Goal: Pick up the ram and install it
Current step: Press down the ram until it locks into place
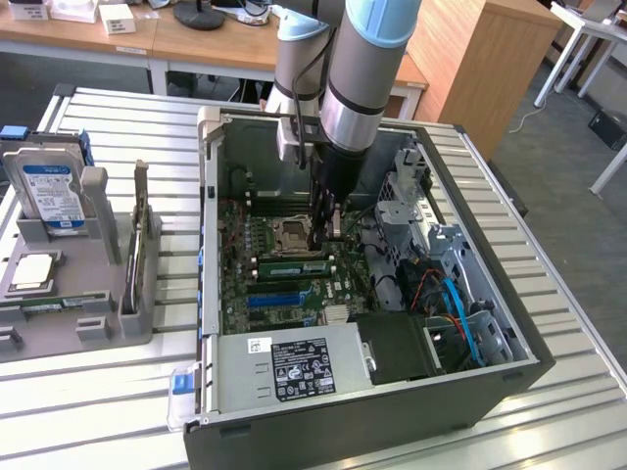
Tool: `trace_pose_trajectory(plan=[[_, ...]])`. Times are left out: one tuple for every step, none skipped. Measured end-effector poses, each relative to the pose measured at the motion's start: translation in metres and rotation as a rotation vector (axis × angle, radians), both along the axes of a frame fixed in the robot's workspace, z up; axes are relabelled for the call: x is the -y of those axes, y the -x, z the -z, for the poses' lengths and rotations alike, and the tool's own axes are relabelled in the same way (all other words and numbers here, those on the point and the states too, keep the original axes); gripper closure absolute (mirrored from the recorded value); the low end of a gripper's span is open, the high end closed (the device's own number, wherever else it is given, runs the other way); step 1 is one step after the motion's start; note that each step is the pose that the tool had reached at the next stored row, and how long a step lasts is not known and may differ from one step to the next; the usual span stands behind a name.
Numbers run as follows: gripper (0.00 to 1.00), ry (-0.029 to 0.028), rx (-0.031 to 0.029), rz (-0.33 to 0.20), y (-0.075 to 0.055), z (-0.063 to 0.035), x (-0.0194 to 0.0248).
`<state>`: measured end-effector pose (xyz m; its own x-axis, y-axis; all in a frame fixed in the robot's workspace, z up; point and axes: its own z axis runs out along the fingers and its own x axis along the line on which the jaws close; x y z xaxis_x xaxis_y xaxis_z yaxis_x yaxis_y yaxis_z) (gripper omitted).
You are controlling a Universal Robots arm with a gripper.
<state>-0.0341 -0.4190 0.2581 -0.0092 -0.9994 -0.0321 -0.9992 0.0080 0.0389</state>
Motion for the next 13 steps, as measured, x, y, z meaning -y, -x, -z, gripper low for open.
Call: trace_pose_trajectory(plan=[[0.89,0.0,0.0,0.0,0.0,0.0,0.0],[0.89,0.0,0.0,0.0,0.0,0.0,0.0],[0.89,0.0,0.0,0.0,0.0,0.0,0.0],[0.89,0.0,0.0,0.0,0.0,0.0,0.0],[0.89,-0.0001,0.0,0.0,0.0,0.0,0.0],[0.89,0.0,0.0,0.0,0.0,0.0,0.0],[0.89,0.0,0.0,0.0,0.0,0.0,0.0],[0.89,0.0,0.0,0.0,0.0,0.0,0.0],[0.89,0.0,0.0,0.0,0.0,0.0,0.0],[0.89,0.0,0.0,0.0,0.0,0.0,0.0],[0.89,0.0,0.0,0.0,0.0,0.0,0.0],[0.89,0.0,-0.0001,0.0,-0.0001,0.0,0.0],[0.89,0.0001,0.0001,0.0,-0.0001,0.0,0.0]])
